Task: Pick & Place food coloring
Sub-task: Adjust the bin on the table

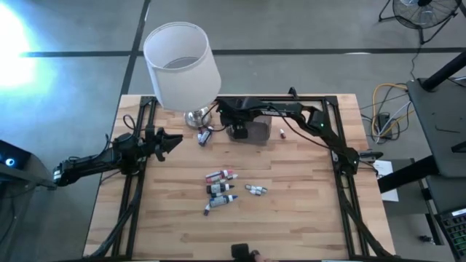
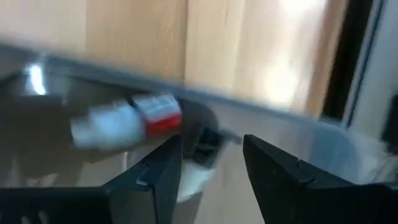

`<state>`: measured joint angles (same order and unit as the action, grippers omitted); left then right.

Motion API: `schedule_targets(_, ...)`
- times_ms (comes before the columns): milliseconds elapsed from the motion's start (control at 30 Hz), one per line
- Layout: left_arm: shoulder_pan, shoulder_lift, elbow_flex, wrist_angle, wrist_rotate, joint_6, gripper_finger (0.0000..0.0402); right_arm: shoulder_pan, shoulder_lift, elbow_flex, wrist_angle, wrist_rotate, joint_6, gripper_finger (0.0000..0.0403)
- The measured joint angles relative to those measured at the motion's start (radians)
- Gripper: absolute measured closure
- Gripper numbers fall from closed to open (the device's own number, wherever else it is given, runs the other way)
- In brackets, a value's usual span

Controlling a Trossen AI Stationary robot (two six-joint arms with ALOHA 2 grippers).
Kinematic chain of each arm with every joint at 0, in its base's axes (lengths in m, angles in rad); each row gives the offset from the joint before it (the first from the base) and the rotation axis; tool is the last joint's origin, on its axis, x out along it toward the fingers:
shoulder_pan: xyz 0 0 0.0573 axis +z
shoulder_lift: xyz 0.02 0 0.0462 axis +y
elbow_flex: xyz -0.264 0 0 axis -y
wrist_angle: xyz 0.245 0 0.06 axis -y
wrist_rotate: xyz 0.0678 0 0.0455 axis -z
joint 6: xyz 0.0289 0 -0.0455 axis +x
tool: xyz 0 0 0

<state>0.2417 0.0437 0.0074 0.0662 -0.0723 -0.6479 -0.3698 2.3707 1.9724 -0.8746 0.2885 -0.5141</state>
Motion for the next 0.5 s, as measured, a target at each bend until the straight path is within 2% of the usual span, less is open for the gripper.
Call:
schedule_targets(133,0.000,0.000,0.000,0.000,0.000,0.000,0.0316,-0.006,-0.004,0.027,-0.053,-0.048,0.037,0.0236)
schedule_targets(500,0.000,0.000,0.000,-0.002,0.000,0.000,0.0316,-0.016,-0.013,0.011,-0.186,-0.061,0.087,0.0240)
